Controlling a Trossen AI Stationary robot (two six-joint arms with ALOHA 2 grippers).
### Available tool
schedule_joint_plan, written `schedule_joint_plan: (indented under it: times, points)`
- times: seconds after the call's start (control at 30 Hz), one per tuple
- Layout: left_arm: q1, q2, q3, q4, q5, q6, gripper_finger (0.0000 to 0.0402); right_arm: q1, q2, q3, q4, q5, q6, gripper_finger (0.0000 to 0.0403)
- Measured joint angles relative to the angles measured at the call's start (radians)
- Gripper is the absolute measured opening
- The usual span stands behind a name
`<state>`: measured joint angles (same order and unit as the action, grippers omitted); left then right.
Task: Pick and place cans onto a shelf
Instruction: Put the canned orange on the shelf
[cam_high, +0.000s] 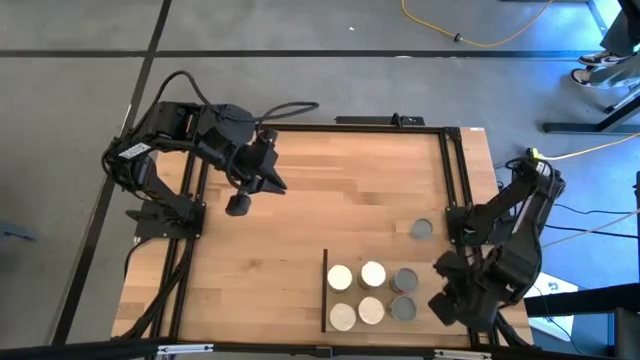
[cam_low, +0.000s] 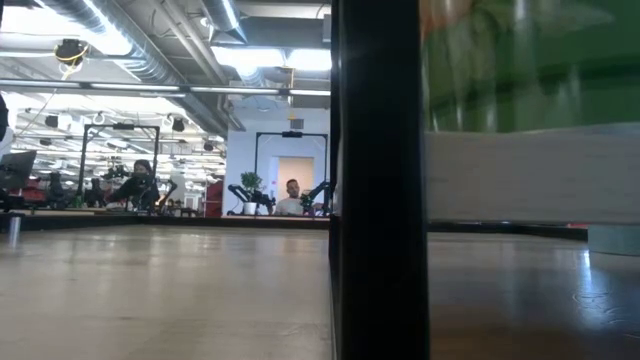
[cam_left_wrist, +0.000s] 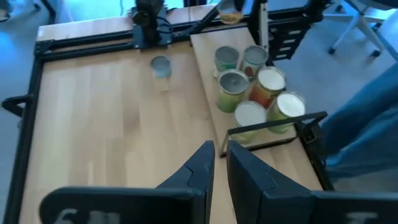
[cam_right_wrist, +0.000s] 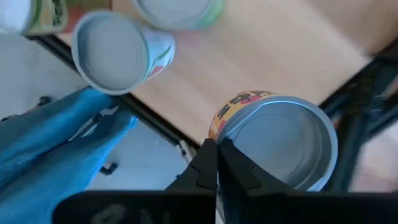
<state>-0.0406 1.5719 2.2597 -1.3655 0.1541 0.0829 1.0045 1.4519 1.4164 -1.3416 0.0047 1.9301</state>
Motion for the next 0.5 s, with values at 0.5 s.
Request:
schedule_joint_plan:
  times: [0.5]
  points:
    - [0.000, 0.000, 0.000, 0.031, -0.023, 0.000, 0.0037, 0.026, 0.113, -0.286, 0.451, -0.055, 0.003, 0.0001]
